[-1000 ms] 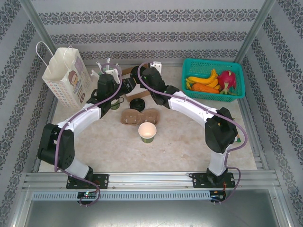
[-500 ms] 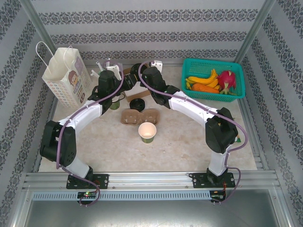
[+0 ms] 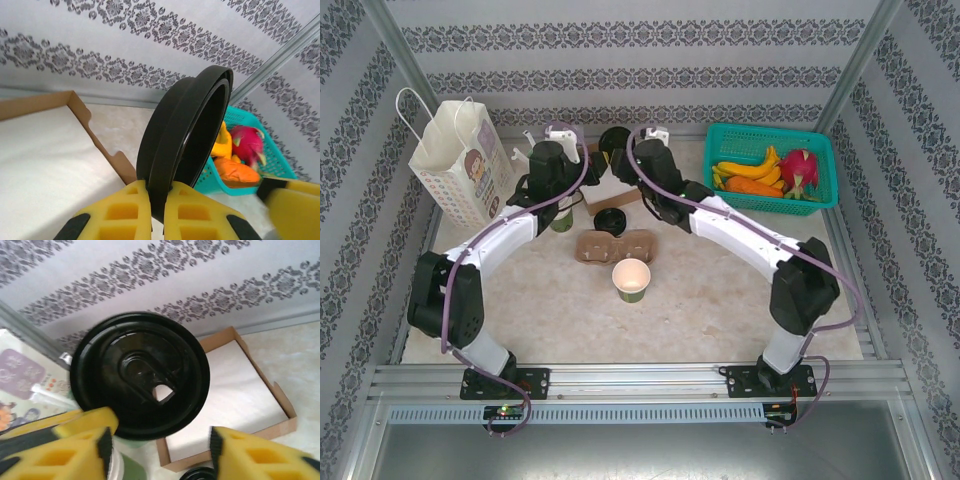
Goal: Pack the takeout coffee
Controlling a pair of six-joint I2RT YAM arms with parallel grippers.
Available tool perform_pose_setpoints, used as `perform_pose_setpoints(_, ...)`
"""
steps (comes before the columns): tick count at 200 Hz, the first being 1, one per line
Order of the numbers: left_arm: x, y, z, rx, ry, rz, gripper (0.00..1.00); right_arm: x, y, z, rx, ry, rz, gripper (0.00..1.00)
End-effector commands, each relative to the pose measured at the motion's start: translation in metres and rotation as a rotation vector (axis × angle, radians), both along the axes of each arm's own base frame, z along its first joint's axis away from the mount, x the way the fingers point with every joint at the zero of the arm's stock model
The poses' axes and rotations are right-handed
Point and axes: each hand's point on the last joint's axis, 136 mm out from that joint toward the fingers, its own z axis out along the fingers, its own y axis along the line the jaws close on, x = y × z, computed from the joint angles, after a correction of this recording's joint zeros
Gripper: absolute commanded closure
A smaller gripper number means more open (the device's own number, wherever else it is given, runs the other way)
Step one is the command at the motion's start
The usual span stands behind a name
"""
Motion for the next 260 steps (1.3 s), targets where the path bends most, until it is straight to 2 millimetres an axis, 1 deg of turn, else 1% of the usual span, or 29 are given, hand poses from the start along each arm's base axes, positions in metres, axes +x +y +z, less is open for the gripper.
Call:
perform_pose_setpoints(1, 0.011, 0.001, 0.007, 0.145, -0.084, 0.005, 1.0, -0.008, -0.013, 0.031, 0.188, 0.04, 0.06, 0.36)
perform_pose_setpoints(18, 0.022, 0.006, 0.011, 0.19, -0.125, 0.045, 1.0, -0.014, -0.014, 0.043, 0.347, 0.11, 0.092, 0.3)
perform_pose_setpoints(34, 0.03, 0.01, 0.019, 0.243, -0.2, 0.079, 1.0, -0.015, -0.01, 0.053, 0.524, 0.202, 0.124, 0.27)
perform_pose_setpoints(45, 0.034, 0.012, 0.026, 0.304, -0.264, 0.111, 1.0, -0.013, -0.008, 0.061, 0.641, 0.262, 0.137, 0.25)
perform_pose_setpoints(64, 0.042, 0.019, 0.036, 0.409, -0.351, 0.151, 1.0, -0.007, -0.005, 0.083, 0.819, 0.29, 0.154, 0.22)
perform_pose_setpoints(78, 0.042, 0.014, 0.042, 0.457, -0.394, 0.118, 1.0, -0.001, -0.007, 0.095, 0.937, 0.301, 0.132, 0.22)
perform_pose_setpoints(94, 0.04, 0.004, 0.046, 0.479, -0.428, 0.061, 1.0, 0.006, 0.0, 0.103, 1.039, 0.325, 0.134, 0.22)
perform_pose_setpoints(109, 0.037, -0.002, 0.048, 0.489, -0.454, 0.028, 1.0, 0.015, 0.012, 0.098, 1.088, 0.377, 0.153, 0.24)
perform_pose_setpoints(132, 0.034, -0.008, 0.052, 0.492, -0.468, -0.001, 1.0, 0.028, 0.021, 0.074, 1.159, 0.457, 0.112, 0.27)
perform_pose_setpoints(140, 0.033, -0.01, 0.053, 0.493, -0.468, -0.015, 1.0, 0.033, 0.024, 0.07, 1.178, 0.463, 0.115, 0.29)
perform_pose_setpoints(165, 0.03, -0.013, 0.052, 0.503, -0.465, -0.035, 1.0, 0.046, 0.031, 0.071, 1.211, 0.442, 0.159, 0.35)
perform_pose_setpoints(185, 0.03, -0.013, 0.05, 0.517, -0.465, -0.041, 1.0, 0.049, 0.034, 0.074, 1.206, 0.422, 0.174, 0.4)
perform_pose_setpoints(217, 0.032, -0.01, 0.047, 0.557, -0.463, -0.034, 1.0, 0.055, 0.024, 0.069, 1.188, 0.386, 0.117, 0.43)
perform_pose_setpoints(229, 0.03, -0.012, 0.047, 0.564, -0.47, -0.048, 1.0, 0.056, 0.02, 0.069, 1.178, 0.373, 0.108, 0.45)
perform_pose_setpoints(260, 0.025, -0.016, 0.046, 0.572, -0.483, -0.082, 1.0, 0.059, 0.014, 0.068, 1.167, 0.35, 0.089, 0.53)
